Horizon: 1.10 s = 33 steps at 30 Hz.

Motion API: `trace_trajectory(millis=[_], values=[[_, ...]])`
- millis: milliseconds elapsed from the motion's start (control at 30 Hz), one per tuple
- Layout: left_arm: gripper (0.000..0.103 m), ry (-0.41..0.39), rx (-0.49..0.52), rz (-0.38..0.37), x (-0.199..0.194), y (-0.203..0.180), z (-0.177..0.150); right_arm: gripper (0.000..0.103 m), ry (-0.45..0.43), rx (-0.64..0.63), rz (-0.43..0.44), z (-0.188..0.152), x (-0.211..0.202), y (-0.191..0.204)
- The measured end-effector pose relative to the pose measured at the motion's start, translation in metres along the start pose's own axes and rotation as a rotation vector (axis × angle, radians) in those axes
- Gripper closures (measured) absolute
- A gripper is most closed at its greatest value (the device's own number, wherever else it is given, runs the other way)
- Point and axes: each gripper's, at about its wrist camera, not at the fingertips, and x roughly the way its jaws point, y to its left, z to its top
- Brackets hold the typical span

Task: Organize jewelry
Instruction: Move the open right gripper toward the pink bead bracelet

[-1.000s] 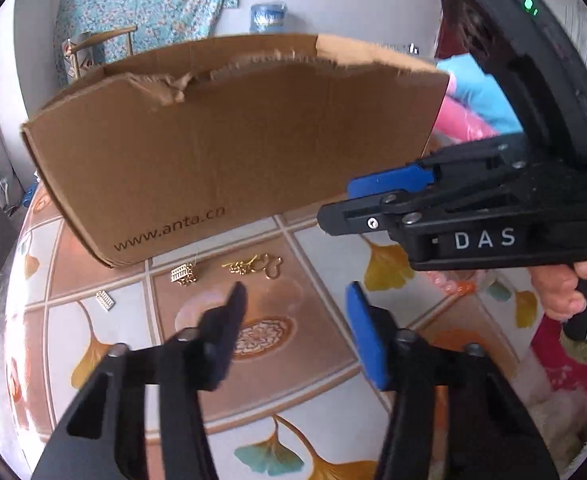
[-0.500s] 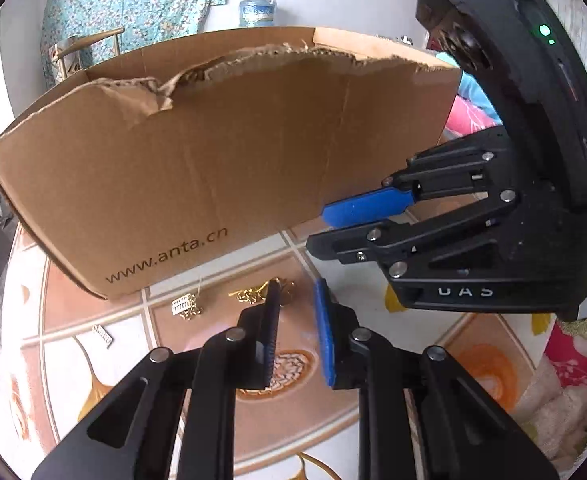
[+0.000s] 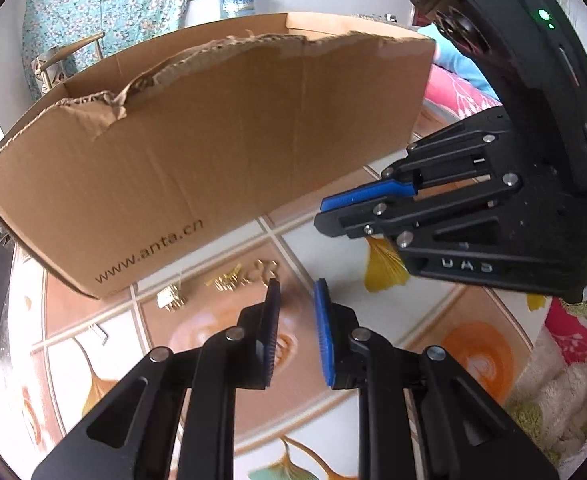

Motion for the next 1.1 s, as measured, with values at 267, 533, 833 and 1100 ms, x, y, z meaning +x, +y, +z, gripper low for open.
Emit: trace_trajectory(millis=[267,533,833,1100], values=[[0.086,0.016,-0.028,-0.041,-0.006,-0.003,-0.007,0.098,0.000,0.067,-0.011,-0.015,-0.013,-0.005],[0.086,-0.043,-0.062,0.000,-0.016,0.013,-0.011,0.095,-0.040,0.152,0.024,-0.023,-0.028,-0.016],[0.083,-0.024,-0.138,-0.020,-0.003,0.036,-0.003,0.091,-0.091,0.201,0.061,-0.025,-0.045,-0.031],[0.080,-0.030,-0.103,-0.018,0.002,0.034,0.001,0.090,-0.097,0.222,0.075,-0.028,-0.036,-0.028]])
